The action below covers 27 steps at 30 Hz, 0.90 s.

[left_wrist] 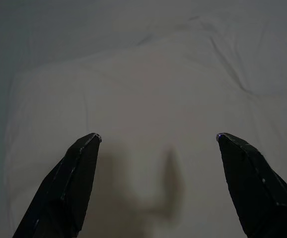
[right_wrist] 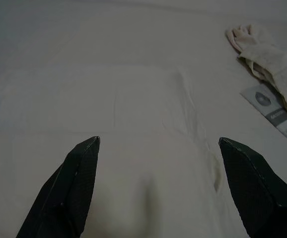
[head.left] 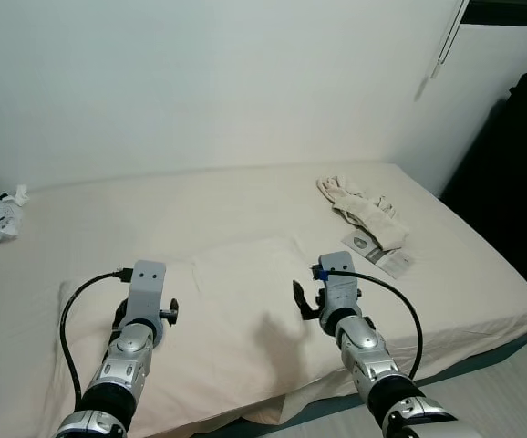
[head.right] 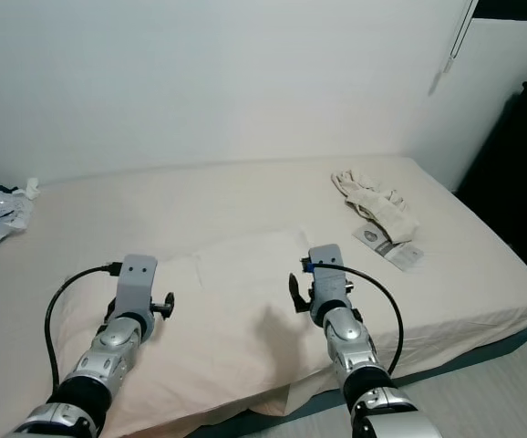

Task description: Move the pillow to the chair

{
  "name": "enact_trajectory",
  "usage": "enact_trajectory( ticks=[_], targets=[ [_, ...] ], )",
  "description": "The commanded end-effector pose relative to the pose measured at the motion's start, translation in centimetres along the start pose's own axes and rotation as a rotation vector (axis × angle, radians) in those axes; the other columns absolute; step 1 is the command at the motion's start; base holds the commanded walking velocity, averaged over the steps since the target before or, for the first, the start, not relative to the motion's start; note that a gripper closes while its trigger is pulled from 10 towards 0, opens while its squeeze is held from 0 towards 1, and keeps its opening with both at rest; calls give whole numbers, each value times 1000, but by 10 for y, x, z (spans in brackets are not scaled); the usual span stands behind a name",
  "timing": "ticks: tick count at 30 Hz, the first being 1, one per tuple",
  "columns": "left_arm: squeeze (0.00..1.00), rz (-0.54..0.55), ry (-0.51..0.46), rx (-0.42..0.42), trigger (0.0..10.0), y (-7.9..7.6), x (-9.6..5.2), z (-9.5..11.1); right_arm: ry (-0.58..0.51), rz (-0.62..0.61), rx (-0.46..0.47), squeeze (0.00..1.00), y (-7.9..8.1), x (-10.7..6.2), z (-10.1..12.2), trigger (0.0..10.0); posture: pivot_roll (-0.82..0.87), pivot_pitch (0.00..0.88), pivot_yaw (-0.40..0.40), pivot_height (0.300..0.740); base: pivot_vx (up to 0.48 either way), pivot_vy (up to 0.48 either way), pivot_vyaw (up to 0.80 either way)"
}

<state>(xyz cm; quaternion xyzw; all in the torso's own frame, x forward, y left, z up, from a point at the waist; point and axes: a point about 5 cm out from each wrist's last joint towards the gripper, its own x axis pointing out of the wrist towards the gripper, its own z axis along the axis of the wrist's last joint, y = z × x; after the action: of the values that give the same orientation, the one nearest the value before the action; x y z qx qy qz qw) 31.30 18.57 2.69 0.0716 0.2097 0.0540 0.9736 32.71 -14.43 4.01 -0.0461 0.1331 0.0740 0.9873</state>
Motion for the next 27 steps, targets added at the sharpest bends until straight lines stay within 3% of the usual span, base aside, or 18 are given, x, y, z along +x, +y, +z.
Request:
enact_trajectory(
  ticks=[1,7,14,17,21,24,27],
  targets=[
    [0,12,-4,20,10000,5,0,-1,11,-21,27,0,-5,-4,-7,10000,-46,0,-56,740,0,0,0],
    [0,71,33,35,10000,15,-1,-10,37,-19,28,0,-10,-9,-17,10000,-32,0,-67,740,0,0,0],
    [0,152,-26,65,10000,25,-4,-6,63,-25,34,0,-11,-10,-22,10000,-20,0,-87,740,0,0,0],
    [0,178,11,-16,10000,28,-5,-14,55,12,11,0,-3,-8,-18,10000,-27,41,-67,740,0,0,0],
    [0,111,1,-31,10000,16,-2,-6,14,54,-15,0,3,-4,-8,10000,-29,42,-66,740,0,0,0],
    [0,46,-77,-183,10000,5,0,10,10,19,18,0,-1,-4,-8,10000,-35,31,-68,740,0,0,0],
    [0,31,-130,-144,10000,1,-4,10,7,-5,51,0,1,-7,-13,10000,-53,45,-42,740,0,0,0]
  ],
)
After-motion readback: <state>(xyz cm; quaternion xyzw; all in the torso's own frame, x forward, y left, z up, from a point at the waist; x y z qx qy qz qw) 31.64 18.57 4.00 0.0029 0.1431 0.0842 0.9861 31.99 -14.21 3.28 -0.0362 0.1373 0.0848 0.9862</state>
